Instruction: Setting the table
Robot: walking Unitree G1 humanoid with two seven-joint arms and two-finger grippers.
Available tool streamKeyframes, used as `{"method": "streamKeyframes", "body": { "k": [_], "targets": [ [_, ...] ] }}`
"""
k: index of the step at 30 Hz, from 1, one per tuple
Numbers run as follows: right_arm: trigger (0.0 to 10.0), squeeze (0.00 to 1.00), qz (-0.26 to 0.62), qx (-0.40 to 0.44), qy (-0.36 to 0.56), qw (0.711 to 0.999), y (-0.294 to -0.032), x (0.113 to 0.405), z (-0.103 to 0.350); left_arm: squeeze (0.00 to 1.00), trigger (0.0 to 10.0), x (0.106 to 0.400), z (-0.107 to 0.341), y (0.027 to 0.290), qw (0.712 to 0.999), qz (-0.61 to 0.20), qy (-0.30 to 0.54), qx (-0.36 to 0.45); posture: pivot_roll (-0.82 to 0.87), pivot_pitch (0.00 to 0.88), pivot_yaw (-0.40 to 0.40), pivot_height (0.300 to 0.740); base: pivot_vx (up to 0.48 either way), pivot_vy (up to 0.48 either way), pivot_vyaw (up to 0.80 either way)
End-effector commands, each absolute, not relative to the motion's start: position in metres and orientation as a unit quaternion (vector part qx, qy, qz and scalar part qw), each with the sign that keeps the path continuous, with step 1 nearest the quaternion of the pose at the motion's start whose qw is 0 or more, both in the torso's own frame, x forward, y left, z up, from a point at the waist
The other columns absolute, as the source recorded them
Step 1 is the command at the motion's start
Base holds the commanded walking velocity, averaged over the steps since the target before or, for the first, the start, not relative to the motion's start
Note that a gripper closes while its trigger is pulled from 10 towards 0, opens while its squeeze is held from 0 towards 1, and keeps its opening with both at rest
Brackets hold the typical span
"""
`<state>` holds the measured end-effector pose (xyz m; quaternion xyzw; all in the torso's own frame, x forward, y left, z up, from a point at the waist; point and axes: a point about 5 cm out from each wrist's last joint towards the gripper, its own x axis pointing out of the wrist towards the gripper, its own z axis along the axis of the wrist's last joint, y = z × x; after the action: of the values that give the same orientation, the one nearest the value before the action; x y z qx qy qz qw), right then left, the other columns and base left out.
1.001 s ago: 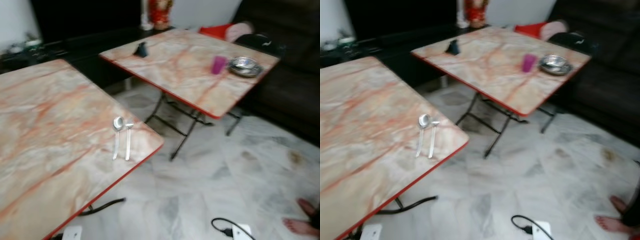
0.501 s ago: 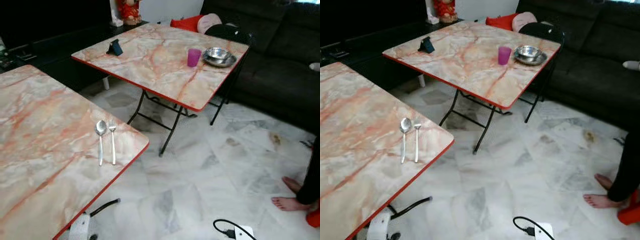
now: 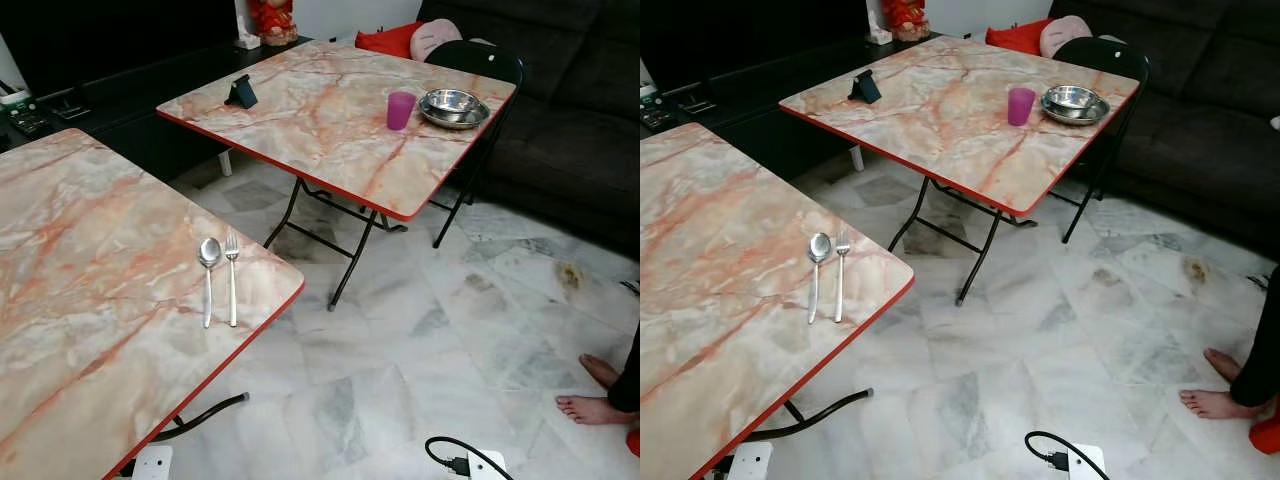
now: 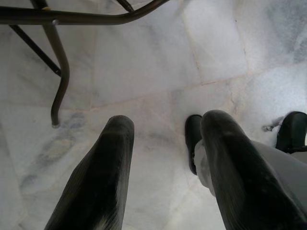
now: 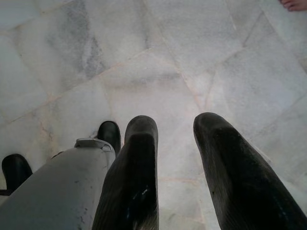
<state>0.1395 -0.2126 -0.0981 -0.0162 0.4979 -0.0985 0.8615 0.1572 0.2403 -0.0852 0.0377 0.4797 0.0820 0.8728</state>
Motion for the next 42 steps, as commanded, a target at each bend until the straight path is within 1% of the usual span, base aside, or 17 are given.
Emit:
{"method": "streamKeyframes", "body": {
  "k": [1, 11, 17, 22, 36, 42],
  "targets": [
    [10.0, 0.0, -0.1, -0.015, 0.497, 0.862, -0.2137, 0.1394, -0.0979, 0.0, 10.0, 0.1524, -0.0874, 0.2401, 0.867, 0.075, 0.49, 0.047, 0.07, 0.0, -0.035, 0.74, 0.0, -0.281, 0.0],
    [10.0, 0.0, -0.098, -0.017, 0.497, 0.862, -0.2138, 0.1395, -0.0978, 0.0, 10.0, 0.1526, -0.0873, 0.2398, 0.868, 0.075, 0.489, 0.046, 0.07, 0.0, -0.036, 0.74, 0.0, -0.283, 0.0],
    [10.0, 0.0, -0.098, -0.017, 0.497, 0.862, -0.2138, 0.1396, -0.0978, 0.0, 10.0, 0.1526, -0.0873, 0.2399, 0.867, 0.074, 0.49, 0.047, 0.07, 0.0, -0.036, 0.74, 0.0, 0.0, 0.0],
    [10.0, 0.0, -0.098, -0.017, 0.497, 0.862, -0.2137, 0.1397, -0.0978, 0.0, 10.0, 0.1527, -0.0873, 0.24, 0.867, 0.074, 0.49, 0.047, 0.07, 0.0, -0.035, 0.74, 0.0, -0.266, 0.0],
    [10.0, 0.0, -0.098, -0.016, 0.496, 0.863, -0.2139, 0.1399, -0.0977, 0.0, 10.0, 0.153, -0.0872, 0.2397, 0.867, 0.071, 0.49, 0.049, 0.07, 0.0, -0.036, 0.74, 0.0, 0.0, 0.0],
    [10.0, 0.0, -0.098, -0.016, 0.496, 0.862, -0.2141, 0.1397, -0.0977, 0.0, 10.0, 0.153, -0.0873, 0.2394, 0.867, 0.069, 0.49, 0.052, 0.07, 0.0, -0.037, 0.74, 0.0, -0.427, 0.0]
  ]
}}
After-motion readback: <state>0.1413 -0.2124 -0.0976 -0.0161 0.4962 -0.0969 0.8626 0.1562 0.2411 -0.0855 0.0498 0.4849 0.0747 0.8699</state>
